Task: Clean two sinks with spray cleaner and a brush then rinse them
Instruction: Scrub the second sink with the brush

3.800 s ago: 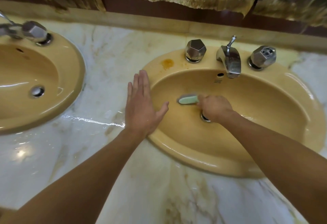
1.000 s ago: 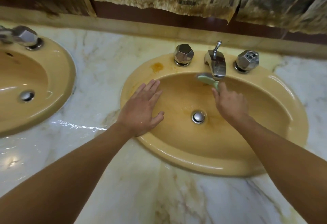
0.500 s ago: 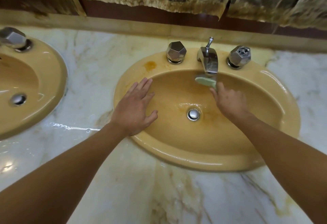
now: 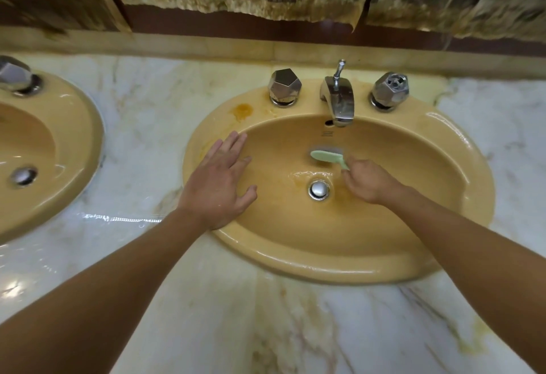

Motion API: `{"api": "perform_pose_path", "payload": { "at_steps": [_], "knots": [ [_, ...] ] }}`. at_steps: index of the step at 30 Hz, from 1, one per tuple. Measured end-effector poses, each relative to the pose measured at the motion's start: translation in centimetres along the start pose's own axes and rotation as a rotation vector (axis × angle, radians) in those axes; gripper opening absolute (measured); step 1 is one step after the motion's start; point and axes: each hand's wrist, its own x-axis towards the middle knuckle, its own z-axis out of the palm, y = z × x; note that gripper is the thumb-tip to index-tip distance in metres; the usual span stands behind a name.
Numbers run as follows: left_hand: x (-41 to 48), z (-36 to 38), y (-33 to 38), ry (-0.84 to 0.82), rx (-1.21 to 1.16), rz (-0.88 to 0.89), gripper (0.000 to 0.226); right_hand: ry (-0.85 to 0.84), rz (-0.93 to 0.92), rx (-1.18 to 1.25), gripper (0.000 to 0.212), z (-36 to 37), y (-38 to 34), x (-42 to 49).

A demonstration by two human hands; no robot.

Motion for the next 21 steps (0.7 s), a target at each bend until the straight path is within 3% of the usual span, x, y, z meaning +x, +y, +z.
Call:
{"api": "perform_pose_path", "payload": {
  "at_steps": [3,6,9,12,15,18,21],
  "knots": [
    [0.0,0.0,0.1,0.000,0.002,-0.002,0.072,0.017,-0.006,0.009,0.022,0.1,0.2,-0.1],
    [0.0,0.0,0.0,-0.002,0.008,-0.001,0.072,-0.167,0.010,0.002,0.026,-0.2,0.3,-0.3],
    [0.0,-0.1,0.0,-0.002,0.006,-0.003,0.073,-0.022,0.007,-0.033,0.030,-0.3,0.5,-0.2],
    [0.0,-0.1,0.0,0.004,0.004,0.001,0.072,-0.122,0.007,-0.029,0.032,-0.1,0.5,-0.1],
    [0.0,-0.1,0.0,0.002,0.004,0.000,0.072,-0.036,0.068,-0.058,0.031,-0.4,1.2,0.1],
    [0.0,0.0,0.0,0.002,-0.001,-0.002,0.072,-0.183,0.133,-0.078,0.032,-0.7,1.3,0.4],
    [0.0,0.1,0.0,0.008,-0.006,-0.001,0.071,-0.106,0.174,-0.145,0.032,-0.8,0.4,0.6]
  ]
}}
